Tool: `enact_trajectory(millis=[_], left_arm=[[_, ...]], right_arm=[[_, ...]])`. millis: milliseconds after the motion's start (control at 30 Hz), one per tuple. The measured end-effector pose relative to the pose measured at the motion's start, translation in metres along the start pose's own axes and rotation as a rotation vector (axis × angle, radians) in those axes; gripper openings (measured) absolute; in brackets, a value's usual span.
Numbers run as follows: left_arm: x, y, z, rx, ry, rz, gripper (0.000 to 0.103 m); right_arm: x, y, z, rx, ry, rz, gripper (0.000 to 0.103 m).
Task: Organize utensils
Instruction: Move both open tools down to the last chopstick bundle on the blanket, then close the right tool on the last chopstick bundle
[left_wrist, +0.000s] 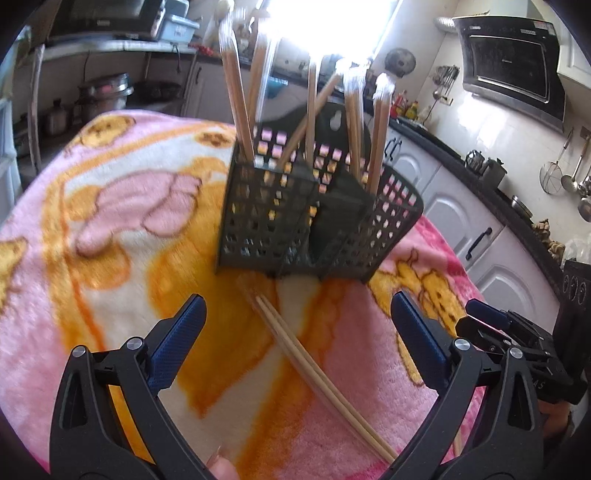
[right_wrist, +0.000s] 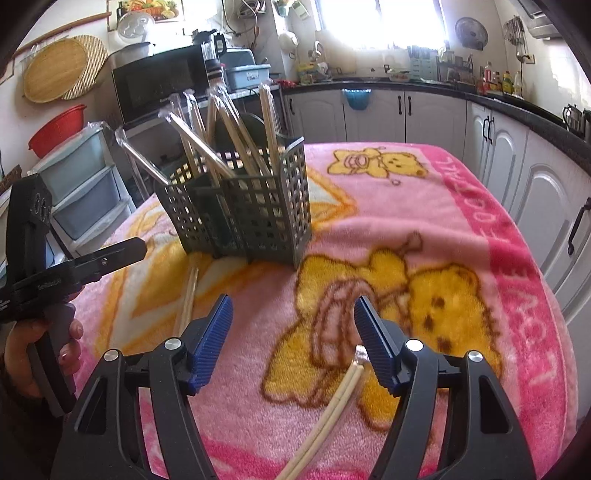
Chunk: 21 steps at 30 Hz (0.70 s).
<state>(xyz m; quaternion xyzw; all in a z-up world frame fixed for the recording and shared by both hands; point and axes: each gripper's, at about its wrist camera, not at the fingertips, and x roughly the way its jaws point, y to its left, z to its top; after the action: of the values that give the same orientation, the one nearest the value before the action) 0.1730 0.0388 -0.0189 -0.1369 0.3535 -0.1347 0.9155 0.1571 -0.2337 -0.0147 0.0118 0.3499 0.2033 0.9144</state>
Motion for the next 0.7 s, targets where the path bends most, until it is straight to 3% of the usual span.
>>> enact_trajectory(millis=[167, 433, 567, 700], left_arm=[[0.019, 0.005, -0.007, -0.036, 0.065, -0.028, 0.092], [0.053, 0.011, -0.007, -0.102, 0.184, -0.075, 0.073], [0.068, 0.014, -0.003, -0.115, 0.207, -0.066, 0.071], [0.076, 0.014, 0.003, -0.120, 0.205, -0.047, 0.068]], right_arm=[[0.005, -0.009, -0.009, 0.029, 0.050, -0.005, 0.066], [0.018, -0.030, -0.023, 0.108, 0.138, -0.020, 0.066], [0.028, -0.037, -0.028, 0.128, 0.186, -0.019, 0.065], [0.037, -0.042, -0.029, 0.141, 0.218, -0.016, 0.058]])
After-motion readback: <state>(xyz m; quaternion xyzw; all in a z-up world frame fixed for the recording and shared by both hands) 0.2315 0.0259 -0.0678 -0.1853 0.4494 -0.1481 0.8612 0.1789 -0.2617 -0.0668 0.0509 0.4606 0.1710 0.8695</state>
